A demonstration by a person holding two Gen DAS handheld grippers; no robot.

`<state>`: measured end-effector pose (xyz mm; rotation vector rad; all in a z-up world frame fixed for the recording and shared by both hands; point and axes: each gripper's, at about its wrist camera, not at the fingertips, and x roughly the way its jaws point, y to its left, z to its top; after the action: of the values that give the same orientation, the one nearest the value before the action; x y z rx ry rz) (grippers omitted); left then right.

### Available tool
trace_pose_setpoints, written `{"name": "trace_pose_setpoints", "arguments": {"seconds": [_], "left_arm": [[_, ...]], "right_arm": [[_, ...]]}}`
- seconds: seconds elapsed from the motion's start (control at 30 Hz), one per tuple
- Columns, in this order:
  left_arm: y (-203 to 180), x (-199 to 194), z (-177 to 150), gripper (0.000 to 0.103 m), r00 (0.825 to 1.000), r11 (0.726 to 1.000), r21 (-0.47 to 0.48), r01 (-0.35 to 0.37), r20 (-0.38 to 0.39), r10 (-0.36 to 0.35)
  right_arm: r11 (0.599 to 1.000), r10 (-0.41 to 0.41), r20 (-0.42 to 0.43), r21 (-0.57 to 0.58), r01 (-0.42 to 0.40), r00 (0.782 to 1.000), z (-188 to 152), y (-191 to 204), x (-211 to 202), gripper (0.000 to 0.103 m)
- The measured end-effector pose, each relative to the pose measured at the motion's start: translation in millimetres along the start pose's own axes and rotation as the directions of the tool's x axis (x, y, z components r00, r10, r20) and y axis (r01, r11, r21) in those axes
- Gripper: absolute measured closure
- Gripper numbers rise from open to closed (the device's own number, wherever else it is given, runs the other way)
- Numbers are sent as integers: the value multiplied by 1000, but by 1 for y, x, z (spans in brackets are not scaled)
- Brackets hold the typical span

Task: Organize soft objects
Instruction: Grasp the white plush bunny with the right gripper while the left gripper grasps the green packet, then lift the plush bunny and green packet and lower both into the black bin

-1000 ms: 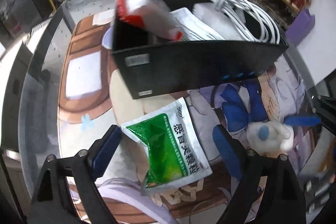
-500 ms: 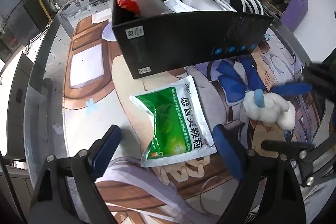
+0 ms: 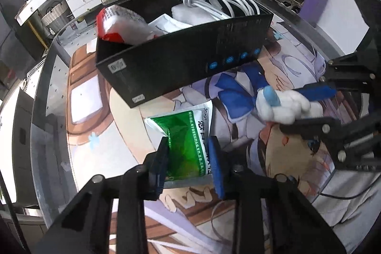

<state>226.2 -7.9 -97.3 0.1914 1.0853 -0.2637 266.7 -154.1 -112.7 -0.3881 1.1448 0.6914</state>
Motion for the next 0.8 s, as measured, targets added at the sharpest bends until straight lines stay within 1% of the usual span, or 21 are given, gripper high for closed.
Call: {"name": "trace_pose_setpoints", "arguments": {"seconds": [0.03,0.1,0.17,0.2,0.23,0.27,0.3,0.37,0.47,0.53,0.57,0.6,0.63,0.67,0.73,0.8], "left_arm": [[-1,-2,-1,73,1000,1000,1,2,1,-2],[-3,-4,-3,72,1000,1000,10,4,1,-4],[-1,-3,-2,64,1000,1000,-2,-2,-3,2],[0,-2,-2,47,1000,1000,-13,-15,-7,15],[-2,-1,-2,39,999,999,-16,-34,-5,34],[-3,0,-2,38,998,998,-14,-62,0,62],[-3,2,-1,37,996,996,-11,-91,-1,91],[-5,3,-1,36,993,993,-21,-113,12,113],[-10,3,0,36,991,991,-20,-131,18,132],[-14,3,0,38,992,992,-2,-125,25,125],[-15,2,0,42,993,993,0,-116,28,116],[-15,2,1,54,996,997,-3,-81,27,81],[-14,1,1,63,998,999,-3,-53,23,53],[-15,1,1,64,999,999,5,-49,21,49],[-21,-1,0,68,997,997,37,-67,26,66],[-25,-4,0,72,996,995,61,-79,34,77]], "right_arm": [[1000,1,1,4,-1,1000,1,0,1,71],[1000,-1,3,11,1,1000,1,-2,1,67],[1000,-2,1,10,2,1000,10,6,8,64],[1000,-1,3,9,1,1000,9,5,7,59],[1000,-2,5,10,2,1000,9,5,7,56],[1000,-9,6,12,9,1000,10,9,10,51],[1000,-20,9,13,20,1000,10,9,9,51],[1000,-20,12,10,20,1000,10,8,11,51],[1000,-24,7,3,24,1000,9,8,12,51],[999,-36,-1,-13,36,999,7,11,13,51],[999,-40,-5,-19,40,999,7,11,14,52],[999,-34,-10,-27,34,999,7,13,15,58],[999,-29,-11,-33,28,1000,7,14,15,65],[999,-32,-12,-35,31,999,7,16,16,70],[999,-48,-7,-27,48,999,6,16,14,71],[999,-47,12,-19,47,999,7,15,9,72]]}}
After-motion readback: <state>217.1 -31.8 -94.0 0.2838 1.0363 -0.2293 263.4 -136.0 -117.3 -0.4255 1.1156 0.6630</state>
